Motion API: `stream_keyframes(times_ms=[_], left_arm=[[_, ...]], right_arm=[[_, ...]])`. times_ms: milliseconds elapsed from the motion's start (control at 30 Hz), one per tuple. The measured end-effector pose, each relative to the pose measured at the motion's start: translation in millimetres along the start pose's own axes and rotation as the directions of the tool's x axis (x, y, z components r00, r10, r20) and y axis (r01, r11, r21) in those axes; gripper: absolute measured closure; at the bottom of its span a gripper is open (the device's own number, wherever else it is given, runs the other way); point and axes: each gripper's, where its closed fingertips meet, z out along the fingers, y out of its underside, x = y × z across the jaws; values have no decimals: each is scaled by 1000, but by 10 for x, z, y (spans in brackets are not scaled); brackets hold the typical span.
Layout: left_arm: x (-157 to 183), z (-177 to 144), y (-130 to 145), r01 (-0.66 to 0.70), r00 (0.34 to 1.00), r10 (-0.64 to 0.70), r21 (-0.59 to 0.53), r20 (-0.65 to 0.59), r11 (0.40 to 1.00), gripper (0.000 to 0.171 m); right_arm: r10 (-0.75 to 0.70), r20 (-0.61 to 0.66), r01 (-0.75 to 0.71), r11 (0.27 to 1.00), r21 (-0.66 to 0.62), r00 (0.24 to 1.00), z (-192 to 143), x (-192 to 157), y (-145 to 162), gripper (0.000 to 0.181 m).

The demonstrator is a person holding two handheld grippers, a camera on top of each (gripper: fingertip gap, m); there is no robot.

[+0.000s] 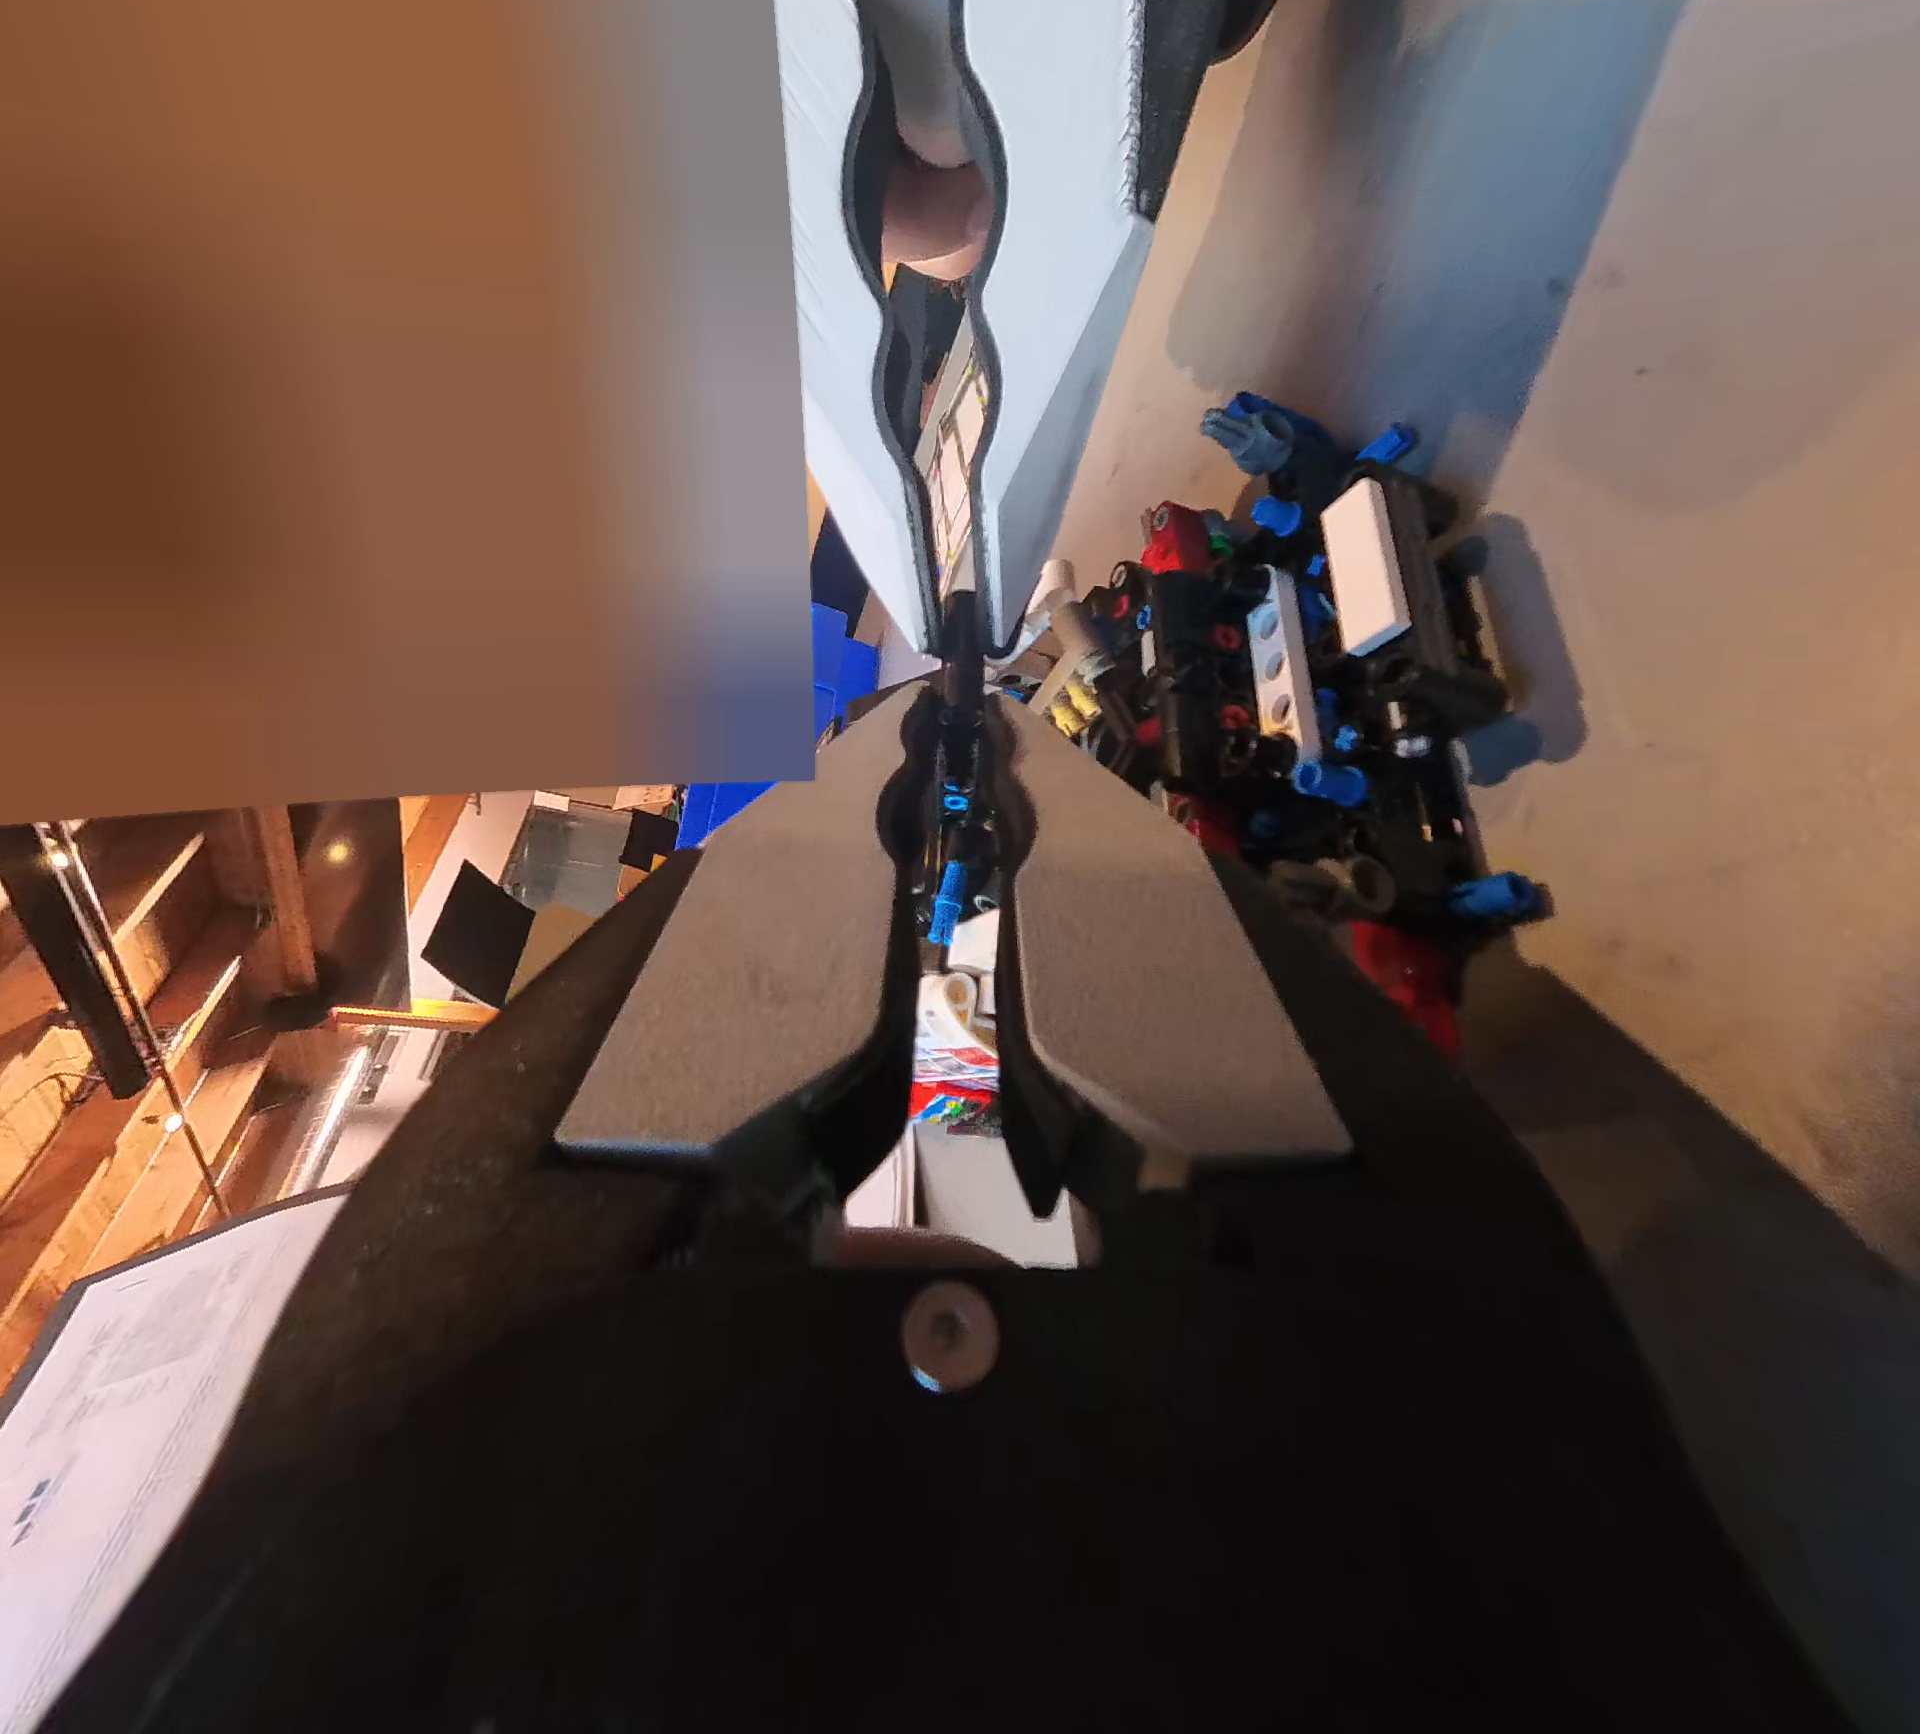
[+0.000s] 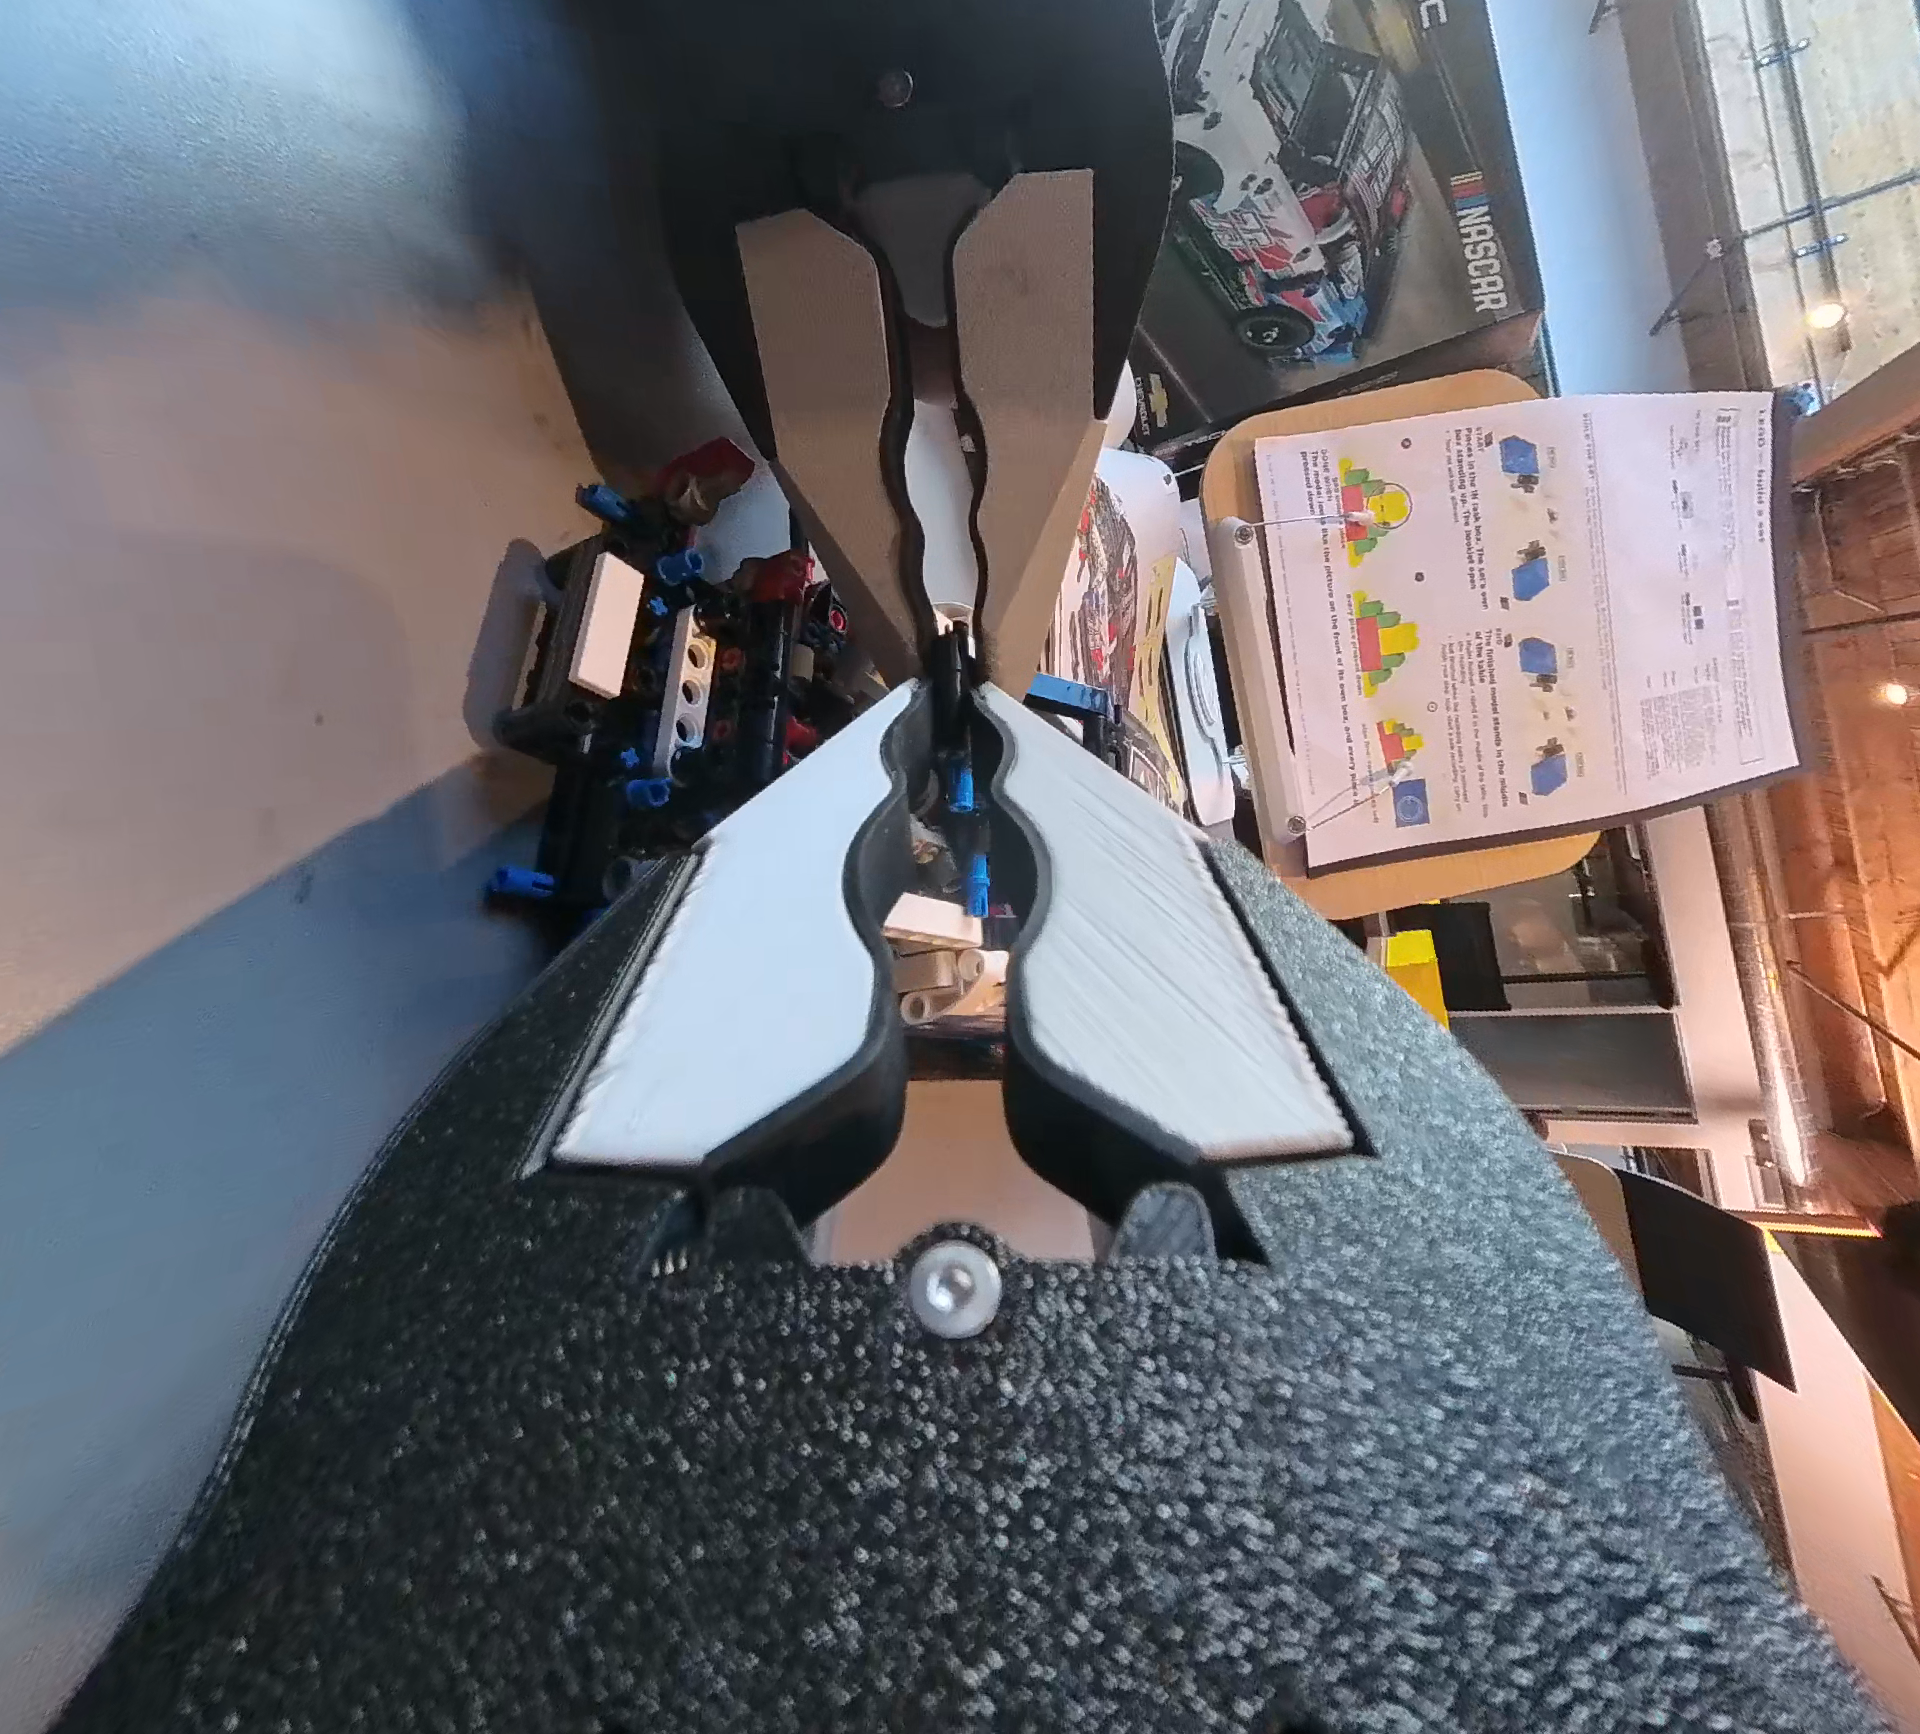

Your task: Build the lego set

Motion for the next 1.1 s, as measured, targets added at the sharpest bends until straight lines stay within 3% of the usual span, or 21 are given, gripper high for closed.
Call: stream_keyframes(times_ms=[333, 400, 500, 667, 833, 1000, 1100], left_arm=[[-5, 2, 31, 5, 1000, -5, 5, 5, 1000, 167], [-4, 1, 33, -2, 1000, 2, 5, 11, 1000, 167], [-4, -3, 37, 2, 1000, -2, 9, 16, 1000, 167], [-1, -13, 45, -24, 999, 23, 10, 39, 1000, 167], [-60, -77, -19, -132, 985, 129, 14, 111, 991, 167], [-175, -274, 17, -26, 994, 27, -12, 105, 1000, 167], [-190, -474, 106, 106, 993, -105, -29, 54, 994, 167]], right_arm=[[43, 9, -43, 999, 7, 999, 20, 8, 6, 174], [114, 41, -115, 992, 42, 993, -19, 9, -22, 177], [322, 109, -333, 937, 105, 940, -132, 134, -15, 178], [553, 126, -551, 833, -53, 824, -86, 287, 474, 167], [521, 173, -506, 853, -126, 836, 33, 144, 500, 168], [591, 167, -567, 806, -169, 789, 47, 121, 568, 164], [613, 167, -588, 790, -177, 773, -28, 145, 607, 167]])
